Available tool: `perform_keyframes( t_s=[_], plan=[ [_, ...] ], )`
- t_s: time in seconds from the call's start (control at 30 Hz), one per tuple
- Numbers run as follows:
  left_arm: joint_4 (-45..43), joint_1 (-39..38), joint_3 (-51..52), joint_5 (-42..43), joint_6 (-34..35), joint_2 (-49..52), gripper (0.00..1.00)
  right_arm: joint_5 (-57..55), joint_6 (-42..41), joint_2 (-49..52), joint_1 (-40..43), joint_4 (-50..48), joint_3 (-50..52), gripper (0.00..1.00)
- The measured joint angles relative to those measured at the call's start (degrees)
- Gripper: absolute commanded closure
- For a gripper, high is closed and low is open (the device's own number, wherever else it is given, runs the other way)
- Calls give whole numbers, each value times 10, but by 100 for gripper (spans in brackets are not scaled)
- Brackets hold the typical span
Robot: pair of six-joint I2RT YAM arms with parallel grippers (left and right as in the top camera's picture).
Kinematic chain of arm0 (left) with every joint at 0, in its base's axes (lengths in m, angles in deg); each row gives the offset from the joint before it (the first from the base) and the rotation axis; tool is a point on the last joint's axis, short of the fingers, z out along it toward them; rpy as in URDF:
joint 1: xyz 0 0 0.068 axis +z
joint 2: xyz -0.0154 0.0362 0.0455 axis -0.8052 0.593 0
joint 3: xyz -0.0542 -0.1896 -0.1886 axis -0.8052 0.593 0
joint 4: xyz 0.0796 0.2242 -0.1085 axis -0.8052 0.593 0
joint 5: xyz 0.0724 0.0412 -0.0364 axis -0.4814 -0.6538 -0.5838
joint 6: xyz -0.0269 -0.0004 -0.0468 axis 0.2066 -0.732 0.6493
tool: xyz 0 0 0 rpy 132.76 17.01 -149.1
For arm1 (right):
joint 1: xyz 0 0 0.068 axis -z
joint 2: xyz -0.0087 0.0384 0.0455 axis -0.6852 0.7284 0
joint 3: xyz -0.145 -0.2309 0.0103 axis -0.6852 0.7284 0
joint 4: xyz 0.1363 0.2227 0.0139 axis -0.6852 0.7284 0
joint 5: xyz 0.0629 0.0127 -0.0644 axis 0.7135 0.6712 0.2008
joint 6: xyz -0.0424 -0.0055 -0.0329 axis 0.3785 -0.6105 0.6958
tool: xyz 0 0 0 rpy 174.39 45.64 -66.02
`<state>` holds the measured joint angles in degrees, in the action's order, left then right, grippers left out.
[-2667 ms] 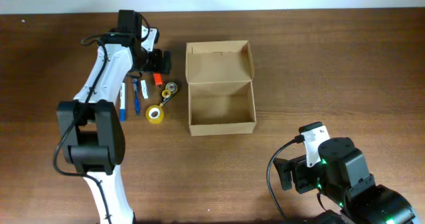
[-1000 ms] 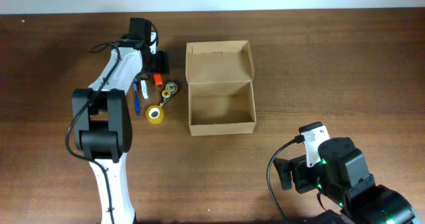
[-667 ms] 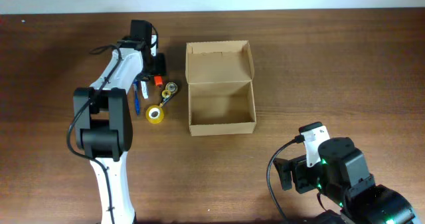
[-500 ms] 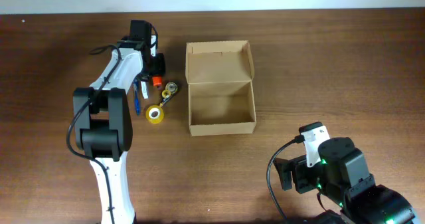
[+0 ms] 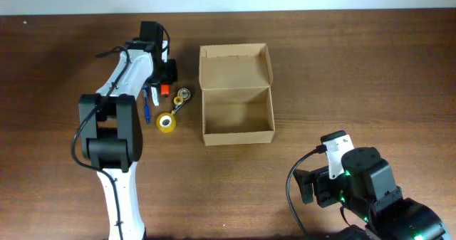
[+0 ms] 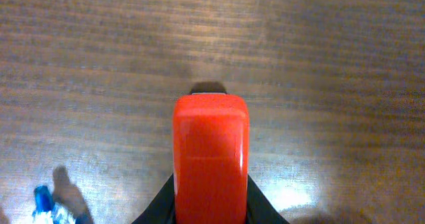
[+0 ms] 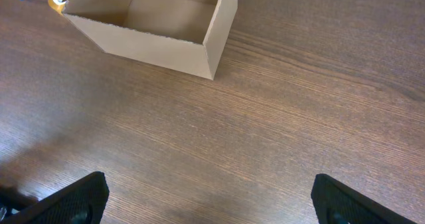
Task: Pack container
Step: 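Lower the left gripper and grasp the red stapler, then carry the red stapler with the left gripper into the box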
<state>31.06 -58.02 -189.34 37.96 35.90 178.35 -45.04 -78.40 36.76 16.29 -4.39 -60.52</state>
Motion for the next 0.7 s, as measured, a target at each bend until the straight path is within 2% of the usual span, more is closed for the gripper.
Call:
perform_keyframes(
  t_s=[0.1, 0.37, 0.53, 0.7],
  plan=[
    [53, 0, -40, -14, 0, 7, 98, 0, 0, 0, 0, 0, 0, 1],
    [210, -2, -251, -45, -17, 16, 98, 0, 0, 0, 0, 0, 0, 1],
    [269, -26, -361, -52, -75, 12, 98, 0, 0, 0, 0, 0, 0, 1],
    [303, -92, -398, -56, -141, -14, 98, 0, 0, 0, 0, 0, 0, 1]
  ],
)
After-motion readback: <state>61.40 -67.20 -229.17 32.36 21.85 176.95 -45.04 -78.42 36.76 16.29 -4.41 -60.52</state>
